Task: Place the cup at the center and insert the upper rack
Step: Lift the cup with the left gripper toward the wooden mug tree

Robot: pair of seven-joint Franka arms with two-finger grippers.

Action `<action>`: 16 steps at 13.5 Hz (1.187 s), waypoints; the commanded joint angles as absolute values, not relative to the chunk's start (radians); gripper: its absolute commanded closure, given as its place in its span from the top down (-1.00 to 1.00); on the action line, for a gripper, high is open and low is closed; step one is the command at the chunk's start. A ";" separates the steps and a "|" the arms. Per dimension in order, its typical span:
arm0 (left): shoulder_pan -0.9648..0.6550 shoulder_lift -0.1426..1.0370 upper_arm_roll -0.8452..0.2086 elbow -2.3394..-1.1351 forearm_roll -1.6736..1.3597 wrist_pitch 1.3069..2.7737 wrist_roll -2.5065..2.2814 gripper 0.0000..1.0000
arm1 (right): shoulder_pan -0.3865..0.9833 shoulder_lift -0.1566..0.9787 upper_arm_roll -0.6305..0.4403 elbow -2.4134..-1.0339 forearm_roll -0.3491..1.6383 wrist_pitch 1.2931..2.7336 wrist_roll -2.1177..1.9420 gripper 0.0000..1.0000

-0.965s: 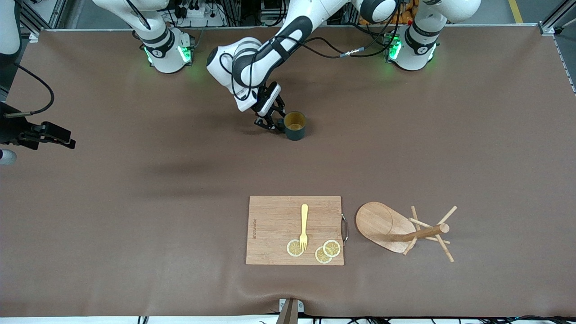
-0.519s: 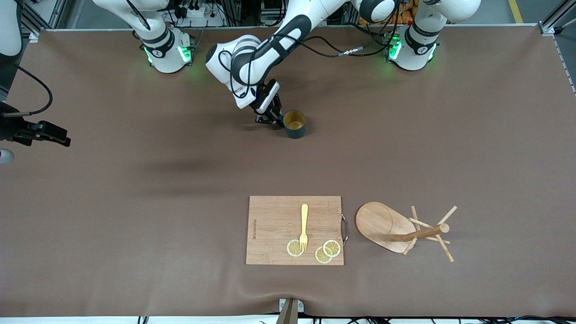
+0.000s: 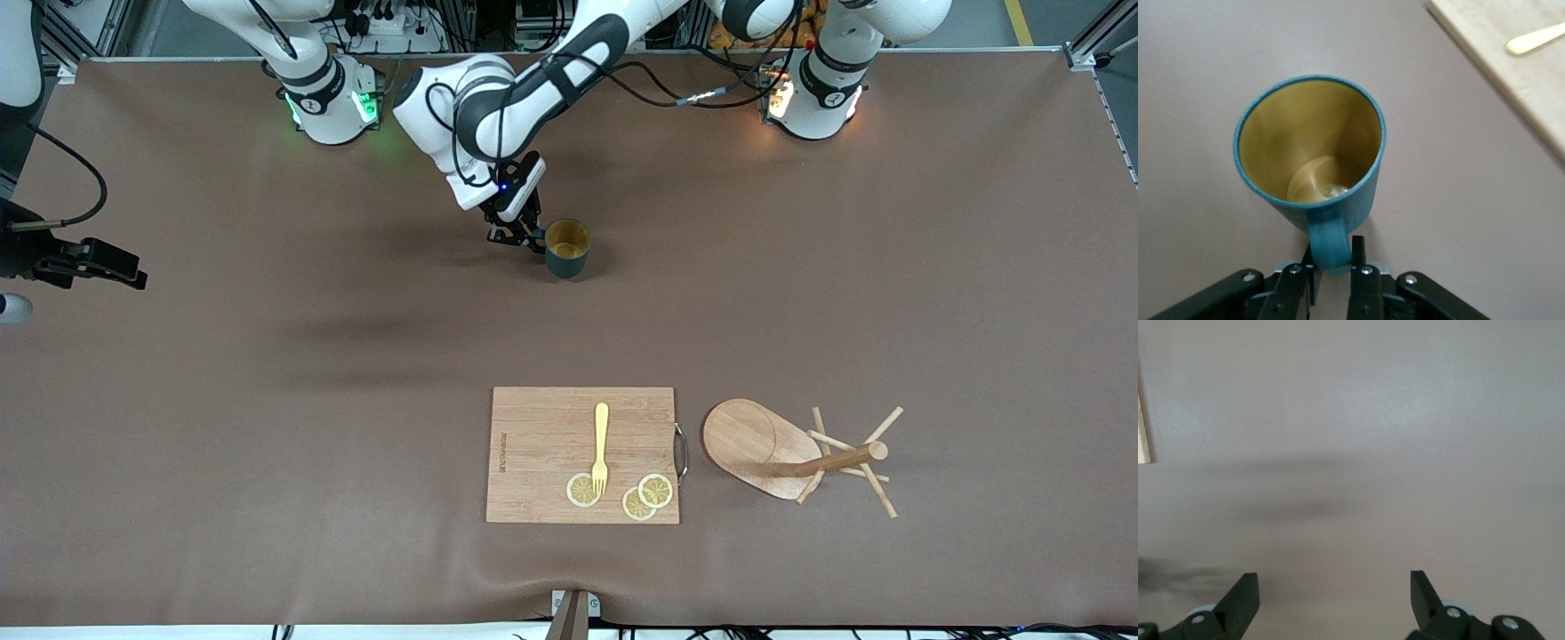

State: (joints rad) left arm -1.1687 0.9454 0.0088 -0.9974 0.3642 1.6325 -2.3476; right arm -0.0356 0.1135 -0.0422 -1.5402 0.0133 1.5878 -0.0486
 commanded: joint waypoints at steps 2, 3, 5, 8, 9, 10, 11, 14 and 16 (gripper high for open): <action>-1.054 0.809 -0.005 -1.028 0.249 1.647 -2.222 -1.00 | -0.034 0.123 -0.041 -1.517 0.028 1.565 -0.031 1.00; -1.028 0.780 -0.006 -1.029 0.226 1.654 -2.186 -1.00 | -0.032 0.123 -0.041 -1.517 0.028 1.565 -0.032 1.00; -0.955 0.715 -0.005 -1.032 0.135 1.661 -2.114 -1.00 | -0.032 0.123 -0.040 -1.516 0.038 1.566 -0.031 1.00; -0.840 0.634 -0.002 -1.039 0.005 1.661 -1.961 -1.00 | -0.034 0.123 -0.040 -1.516 0.058 1.565 -0.032 1.00; -0.798 0.614 -0.002 -1.039 -0.035 1.661 -1.919 -1.00 | -0.034 0.123 -0.040 -1.516 0.058 1.565 -0.032 1.00; -0.746 0.594 -0.003 -1.039 -0.082 1.663 -1.869 -1.00 | -0.034 0.123 -0.040 -1.516 0.058 1.565 -0.034 1.00; -0.697 0.575 -0.003 -1.039 -0.136 1.666 -1.805 -1.00 | -0.032 0.123 -0.040 -1.516 0.058 1.565 -0.034 1.00; -0.537 0.549 -0.003 -1.039 -0.321 1.689 -1.619 -1.00 | -0.034 0.123 -0.040 -1.514 0.057 1.565 -0.041 1.00; -0.448 0.548 -0.003 -1.039 -0.431 1.690 -1.507 -1.00 | -0.034 0.123 -0.040 -1.516 0.058 1.566 -0.041 1.00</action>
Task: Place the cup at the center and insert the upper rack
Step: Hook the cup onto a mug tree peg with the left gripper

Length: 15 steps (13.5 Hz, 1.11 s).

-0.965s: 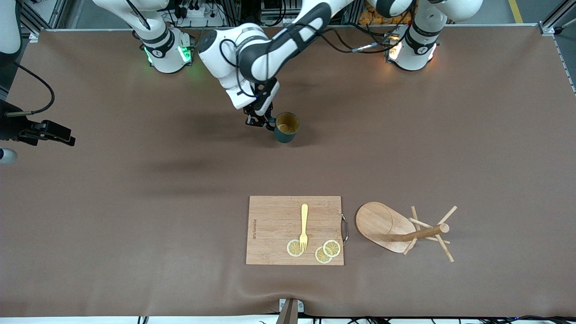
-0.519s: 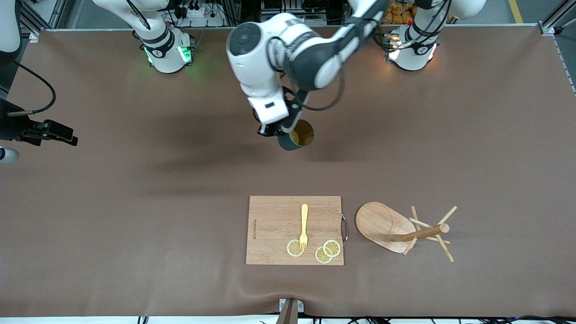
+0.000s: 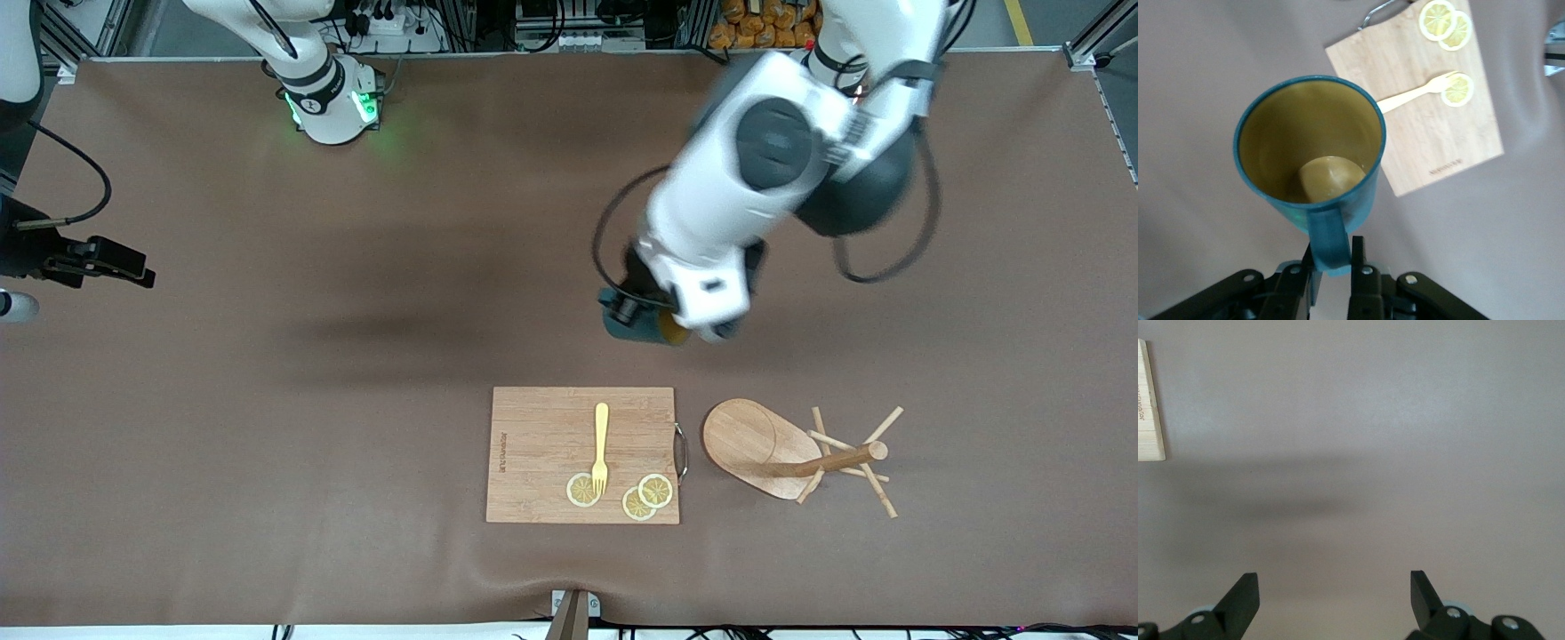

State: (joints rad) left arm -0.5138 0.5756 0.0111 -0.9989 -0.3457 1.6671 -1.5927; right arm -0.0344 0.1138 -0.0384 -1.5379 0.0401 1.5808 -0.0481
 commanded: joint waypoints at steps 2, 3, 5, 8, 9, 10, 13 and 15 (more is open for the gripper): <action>-0.370 0.548 0.000 -1.040 -0.541 1.689 -1.389 -1.00 | -0.034 0.124 -0.040 -1.514 0.057 1.566 -0.041 1.00; -0.333 0.551 0.000 -1.040 -0.598 1.689 -1.324 -1.00 | -0.032 0.123 -0.040 -1.514 0.057 1.566 -0.043 1.00; -0.249 0.560 0.002 -1.049 -0.722 1.671 -1.193 -1.00 | -0.031 0.123 -0.040 -1.513 0.057 1.566 -0.043 1.00; -0.134 0.601 0.003 -1.052 -0.898 1.611 -1.044 -1.00 | -0.031 0.123 -0.040 -1.513 0.057 1.566 -0.044 1.00; -0.108 0.618 0.003 -1.052 -0.944 1.600 -1.001 -1.00 | -0.031 0.124 -0.040 -1.513 0.057 1.566 -0.044 1.00; -0.085 0.633 0.003 -1.054 -0.983 1.591 -0.977 -1.00 | -0.031 0.124 -0.040 -1.513 0.057 1.566 -0.044 1.00; -0.052 0.676 0.005 -1.054 -1.124 1.568 -0.971 -1.00 | -0.028 0.123 -0.040 -1.513 0.057 1.566 -0.044 1.00; -0.029 0.709 0.005 -1.054 -1.211 1.530 -0.945 -1.00 | -0.026 0.123 -0.040 -1.513 0.057 1.566 -0.044 1.00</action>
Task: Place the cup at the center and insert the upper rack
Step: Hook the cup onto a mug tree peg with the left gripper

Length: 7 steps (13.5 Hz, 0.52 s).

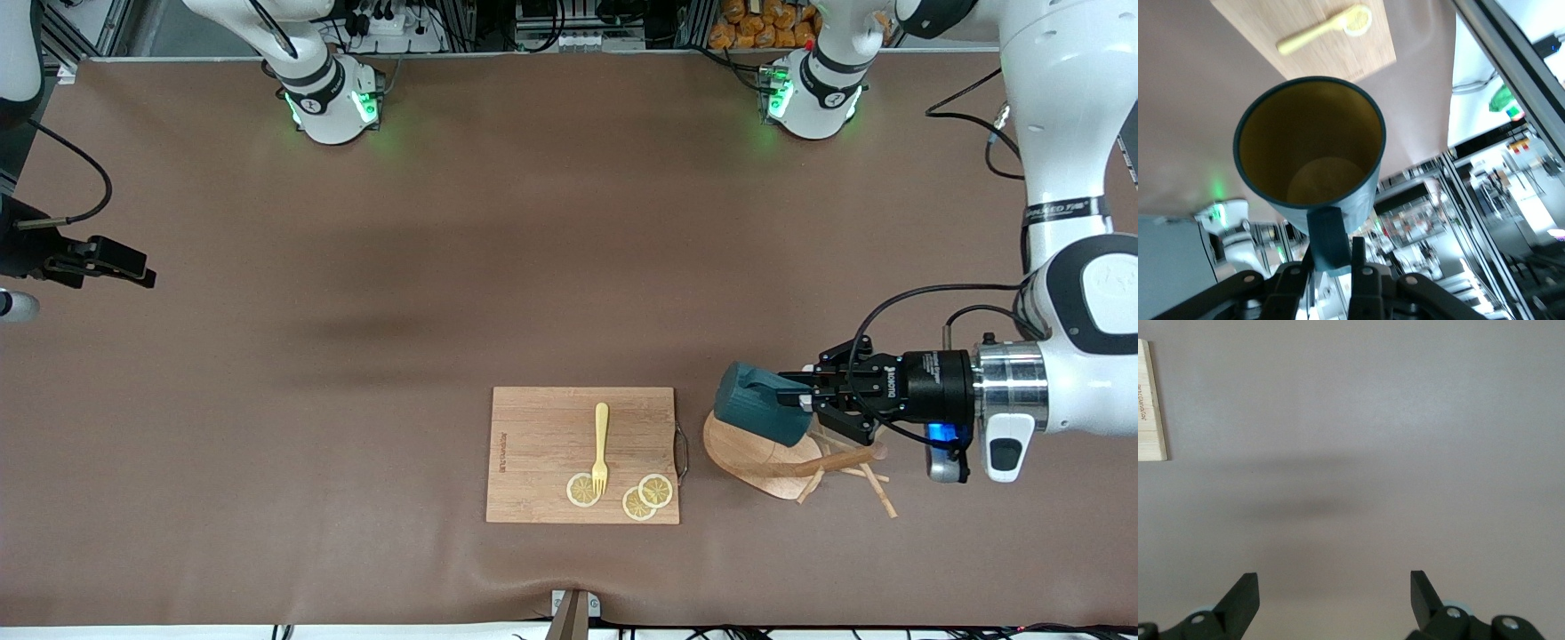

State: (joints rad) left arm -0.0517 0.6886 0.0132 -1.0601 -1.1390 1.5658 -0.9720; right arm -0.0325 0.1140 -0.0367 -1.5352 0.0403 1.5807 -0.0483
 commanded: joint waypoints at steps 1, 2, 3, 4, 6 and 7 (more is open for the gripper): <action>-0.026 0.718 0.006 -1.054 -1.229 1.522 -0.921 -1.00 | -0.025 0.123 -0.040 -1.513 0.057 1.566 -0.044 1.00; -0.023 0.721 0.006 -1.054 -1.226 1.522 -0.913 -1.00 | -0.026 0.121 -0.040 -1.511 0.055 1.566 -0.044 1.00; -0.020 0.724 0.006 -1.054 -1.217 1.522 -0.913 -1.00 | -0.032 0.123 -0.040 -1.497 0.057 1.568 -0.044 1.00; -0.014 0.735 0.008 -1.054 -1.213 1.520 -0.902 -1.00 | -0.029 0.123 -0.041 -1.487 0.055 1.566 -0.044 1.00; 0.009 0.759 0.008 -1.054 -1.218 1.520 -0.884 -1.00 | -0.023 0.124 -0.041 -1.486 0.055 1.566 -0.043 1.00; 0.018 0.767 0.008 -1.054 -1.216 1.517 -0.882 -1.00 | -0.025 0.124 -0.041 -1.486 0.057 1.566 -0.043 1.00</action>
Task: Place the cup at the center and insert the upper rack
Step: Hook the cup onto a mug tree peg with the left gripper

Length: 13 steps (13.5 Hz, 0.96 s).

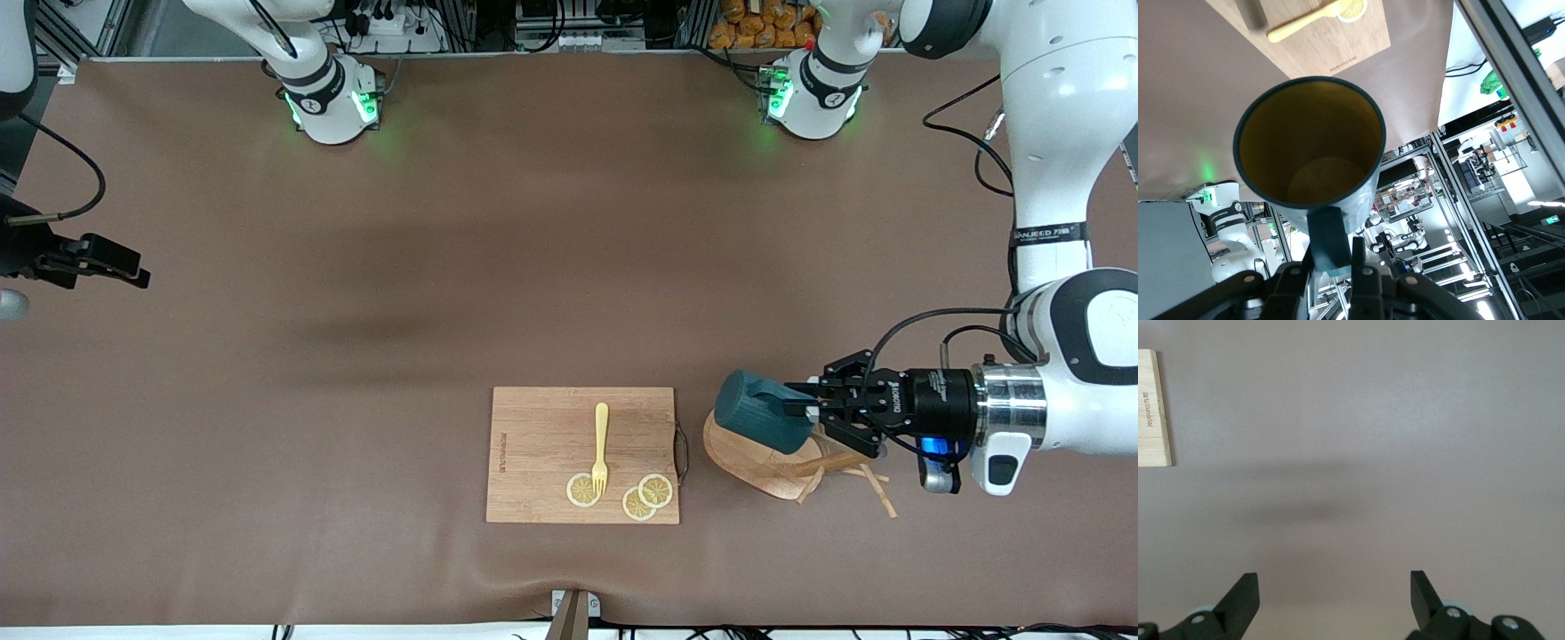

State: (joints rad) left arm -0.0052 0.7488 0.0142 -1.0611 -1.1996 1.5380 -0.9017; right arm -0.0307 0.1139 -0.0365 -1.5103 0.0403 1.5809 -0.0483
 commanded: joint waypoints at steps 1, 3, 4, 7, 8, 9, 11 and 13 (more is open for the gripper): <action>0.026 0.775 0.008 -1.054 -1.218 1.511 -0.877 -1.00 | -0.026 0.124 -0.040 -1.486 0.058 1.568 -0.043 1.00; 0.038 0.791 0.008 -1.054 -1.221 1.505 -0.874 -1.00 | -0.025 0.124 -0.040 -1.485 0.066 1.566 -0.041 1.00; 0.043 0.796 0.008 -1.054 -1.226 1.505 -0.868 -1.00 | -0.026 0.124 -0.040 -1.485 0.066 1.569 -0.041 1.00; 0.057 0.811 0.008 -1.054 -1.250 1.499 -0.859 -1.00 | -0.031 0.124 -0.040 -1.485 0.084 1.572 -0.041 1.00; 0.063 0.815 0.008 -1.054 -1.265 1.499 -0.862 -1.00 | -0.029 0.124 -0.041 -1.485 0.086 1.569 -0.043 1.00; 0.072 0.816 0.008 -1.054 -1.267 1.499 -0.861 -1.00 | -0.029 0.123 -0.041 -1.485 0.084 1.566 -0.044 1.00; 0.089 0.827 0.008 -1.054 -1.272 1.499 -0.859 -1.00 | -0.032 0.123 -0.041 -1.485 0.080 1.566 -0.048 1.00; 0.104 0.834 0.008 -1.054 -1.287 1.499 -0.851 -1.00 | -0.034 0.123 -0.041 -1.485 0.072 1.566 -0.048 1.00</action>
State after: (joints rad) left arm 0.0840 0.8221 0.0141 -1.0615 -1.2504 1.5169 -0.8717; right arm -0.0313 0.1140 -0.0384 -1.5091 0.0634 1.5812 -0.0483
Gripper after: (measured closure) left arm 0.793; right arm 0.000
